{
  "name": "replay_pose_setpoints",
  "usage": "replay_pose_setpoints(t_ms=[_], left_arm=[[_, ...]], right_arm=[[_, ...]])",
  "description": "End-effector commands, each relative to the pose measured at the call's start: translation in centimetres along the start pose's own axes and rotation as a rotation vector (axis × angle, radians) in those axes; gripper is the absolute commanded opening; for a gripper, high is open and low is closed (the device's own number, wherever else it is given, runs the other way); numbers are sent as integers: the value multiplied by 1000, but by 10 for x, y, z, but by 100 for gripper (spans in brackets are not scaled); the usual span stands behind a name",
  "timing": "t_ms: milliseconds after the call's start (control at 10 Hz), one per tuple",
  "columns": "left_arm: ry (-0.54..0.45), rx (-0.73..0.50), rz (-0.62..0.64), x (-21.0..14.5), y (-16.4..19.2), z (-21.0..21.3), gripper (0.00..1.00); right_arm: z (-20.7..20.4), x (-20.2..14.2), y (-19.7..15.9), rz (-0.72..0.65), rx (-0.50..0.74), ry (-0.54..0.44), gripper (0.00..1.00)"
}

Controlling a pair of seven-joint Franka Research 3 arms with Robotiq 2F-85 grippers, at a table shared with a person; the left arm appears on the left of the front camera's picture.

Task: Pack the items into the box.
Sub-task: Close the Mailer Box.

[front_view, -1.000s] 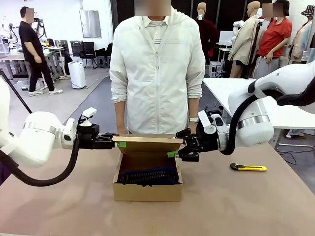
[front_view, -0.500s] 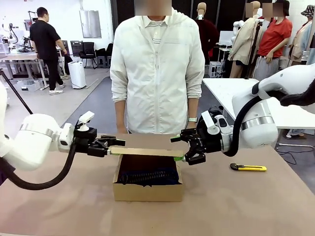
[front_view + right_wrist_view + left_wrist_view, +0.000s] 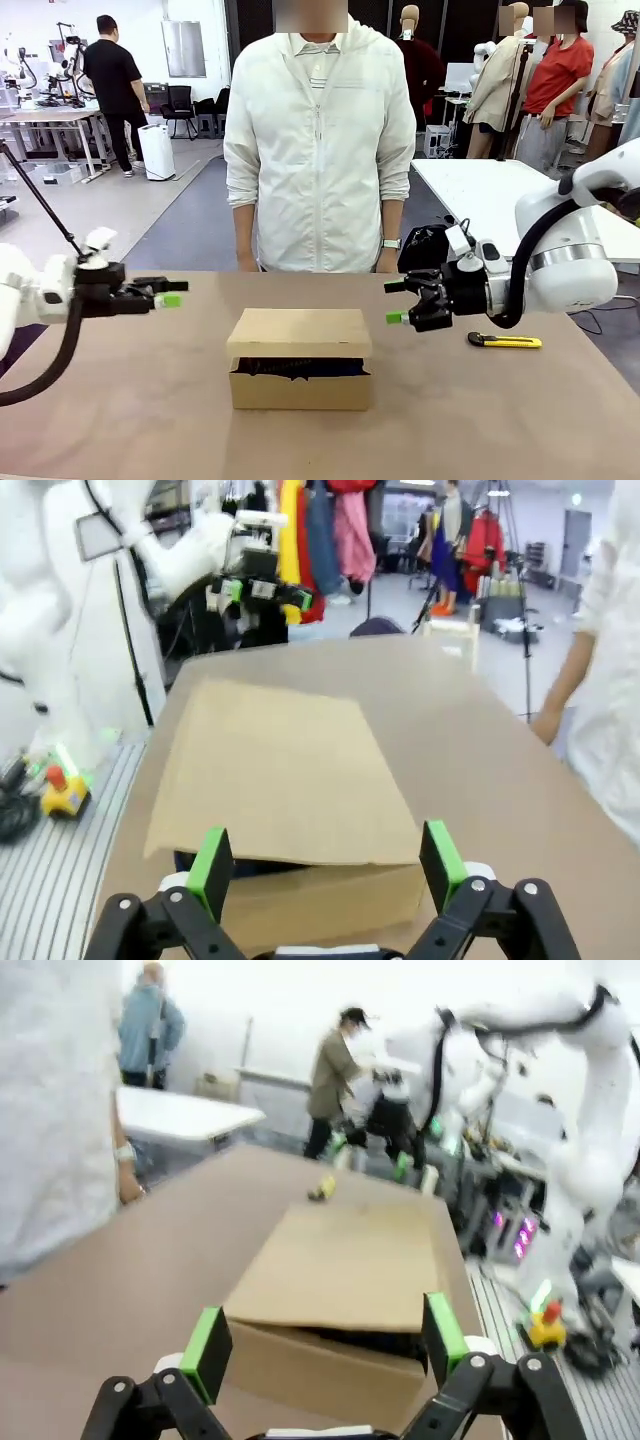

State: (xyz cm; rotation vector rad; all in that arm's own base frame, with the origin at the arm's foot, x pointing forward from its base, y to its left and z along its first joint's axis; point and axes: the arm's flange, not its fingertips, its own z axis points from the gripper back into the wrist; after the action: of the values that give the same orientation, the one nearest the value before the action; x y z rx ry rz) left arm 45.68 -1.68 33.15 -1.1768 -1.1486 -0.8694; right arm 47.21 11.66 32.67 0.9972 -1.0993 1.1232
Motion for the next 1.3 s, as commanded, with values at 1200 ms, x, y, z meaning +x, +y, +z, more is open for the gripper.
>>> replay_pose_setpoints(t_ms=[1200], left_arm=[[360, -213, -134, -50, 34, -163, 100]], right_arm=[[-119, -11, -2, -66, 203, 396, 100]])
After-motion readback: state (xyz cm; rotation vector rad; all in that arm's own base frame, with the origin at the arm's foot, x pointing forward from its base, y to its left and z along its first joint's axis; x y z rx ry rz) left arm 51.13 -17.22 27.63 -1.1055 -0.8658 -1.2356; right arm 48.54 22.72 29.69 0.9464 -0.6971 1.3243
